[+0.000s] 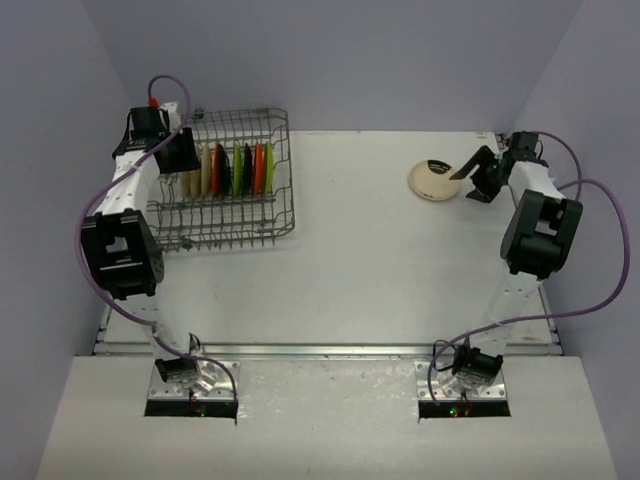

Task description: Unload the plates from the dish rack

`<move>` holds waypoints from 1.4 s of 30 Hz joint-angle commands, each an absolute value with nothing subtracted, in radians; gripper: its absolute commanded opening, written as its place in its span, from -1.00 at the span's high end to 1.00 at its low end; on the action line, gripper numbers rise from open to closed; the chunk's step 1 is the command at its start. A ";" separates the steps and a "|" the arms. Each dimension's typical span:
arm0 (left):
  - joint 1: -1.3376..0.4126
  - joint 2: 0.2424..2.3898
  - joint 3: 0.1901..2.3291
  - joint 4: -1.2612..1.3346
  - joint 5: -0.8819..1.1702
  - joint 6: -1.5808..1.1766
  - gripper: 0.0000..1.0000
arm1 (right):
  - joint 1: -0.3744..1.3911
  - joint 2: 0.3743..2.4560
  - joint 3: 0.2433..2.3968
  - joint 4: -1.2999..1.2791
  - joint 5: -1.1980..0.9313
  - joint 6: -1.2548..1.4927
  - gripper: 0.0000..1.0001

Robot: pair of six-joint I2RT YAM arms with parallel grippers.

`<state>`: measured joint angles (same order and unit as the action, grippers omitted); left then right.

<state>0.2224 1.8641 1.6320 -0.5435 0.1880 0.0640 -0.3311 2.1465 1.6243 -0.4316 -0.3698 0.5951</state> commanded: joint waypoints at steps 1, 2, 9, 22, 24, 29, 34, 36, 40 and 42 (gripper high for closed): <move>0.266 1.874 1.703 -0.520 0.235 0.076 0.09 | -0.302 2.013 1.598 -0.443 -0.380 0.530 -0.59; 0.273 1.878 1.715 -0.523 0.242 0.084 0.09 | -0.298 1.998 1.584 -0.443 -0.383 0.517 -0.68; 0.299 1.948 1.806 -0.552 0.263 0.136 0.14 | -0.251 1.867 1.506 -0.435 -0.394 0.458 -0.88; 0.301 2.176 2.038 -0.705 0.312 0.278 0.26 | -0.161 1.727 1.412 -0.383 -0.389 0.359 -0.89; 0.301 2.197 2.040 -0.711 0.305 0.284 0.30 | -0.161 1.731 1.418 -0.388 -0.390 0.361 -0.89; 0.302 2.213 2.023 -0.713 0.326 0.293 0.43 | -0.161 1.734 1.416 -0.394 -0.404 0.367 -0.89; 0.307 2.218 2.024 -0.722 0.343 0.292 0.53 | -0.159 1.719 1.403 -0.400 -0.430 0.381 -0.89; 0.311 2.217 2.033 -0.727 0.356 0.287 0.57 | -0.157 1.710 1.393 -0.400 -0.440 0.388 -0.89; 0.325 2.227 2.076 -0.751 0.383 0.254 0.73 | -0.150 1.700 1.379 -0.396 -0.461 0.409 -0.89; 0.335 2.234 2.106 -0.766 0.401 0.238 0.86 | -0.146 1.696 1.375 -0.399 -0.472 0.419 -0.89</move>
<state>0.3026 2.2310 2.0219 -0.7614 0.3440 0.2728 -0.1548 1.7492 1.3845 -0.4223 -0.4318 0.3955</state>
